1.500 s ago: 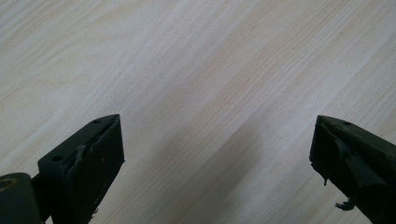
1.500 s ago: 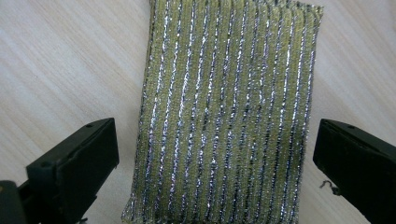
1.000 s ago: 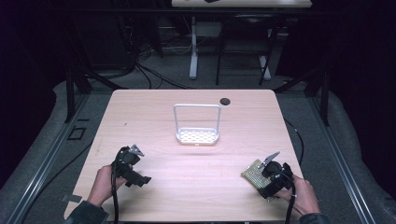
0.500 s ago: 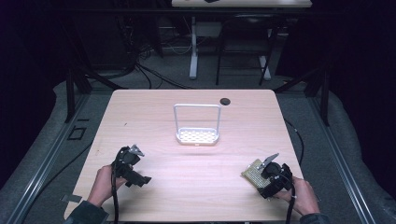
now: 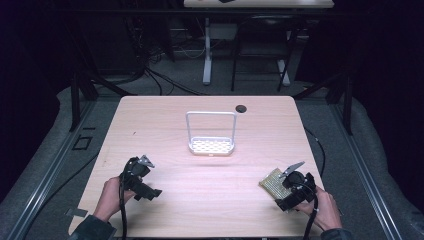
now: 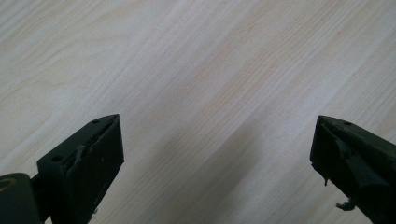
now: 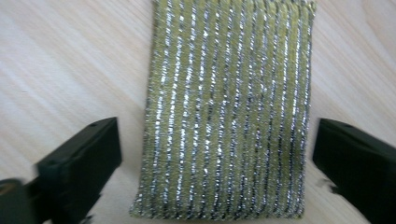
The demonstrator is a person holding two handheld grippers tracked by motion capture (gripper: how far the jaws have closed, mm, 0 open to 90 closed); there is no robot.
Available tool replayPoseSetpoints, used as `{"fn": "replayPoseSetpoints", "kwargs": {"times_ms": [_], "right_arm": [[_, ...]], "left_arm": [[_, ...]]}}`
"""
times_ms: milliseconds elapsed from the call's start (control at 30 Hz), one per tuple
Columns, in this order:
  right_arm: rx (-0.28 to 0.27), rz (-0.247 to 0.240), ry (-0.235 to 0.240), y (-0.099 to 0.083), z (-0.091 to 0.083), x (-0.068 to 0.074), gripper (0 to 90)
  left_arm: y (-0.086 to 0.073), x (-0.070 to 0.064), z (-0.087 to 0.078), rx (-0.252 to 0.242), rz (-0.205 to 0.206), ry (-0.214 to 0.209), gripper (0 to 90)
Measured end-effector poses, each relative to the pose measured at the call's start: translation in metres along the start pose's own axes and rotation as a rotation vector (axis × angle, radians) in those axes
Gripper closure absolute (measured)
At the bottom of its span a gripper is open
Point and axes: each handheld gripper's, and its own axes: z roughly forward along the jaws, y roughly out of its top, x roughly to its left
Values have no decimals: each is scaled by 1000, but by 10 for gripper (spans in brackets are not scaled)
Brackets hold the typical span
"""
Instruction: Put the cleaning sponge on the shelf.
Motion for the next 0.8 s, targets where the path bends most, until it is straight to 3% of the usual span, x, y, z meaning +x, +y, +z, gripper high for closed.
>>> {"fn": "replayPoseSetpoints", "kwargs": {"times_ms": [133,267,400,567,800], "right_arm": [[3,9,-3,0,2,-3,0],[27,32,32,-2,8,-7,29],[41,36,37,-3,11,-10,50],[77,14,15,-2,13,-7,51],[70,35,22,-2,12,-7,76]], "left_arm": [[0,0,0,0,-1,-1,26],[0,0,0,2,-1,0,26],[0,0,0,3,0,0,26],[0,0,1,5,1,0,26],[0,-1,1,6,4,0,26]]}}
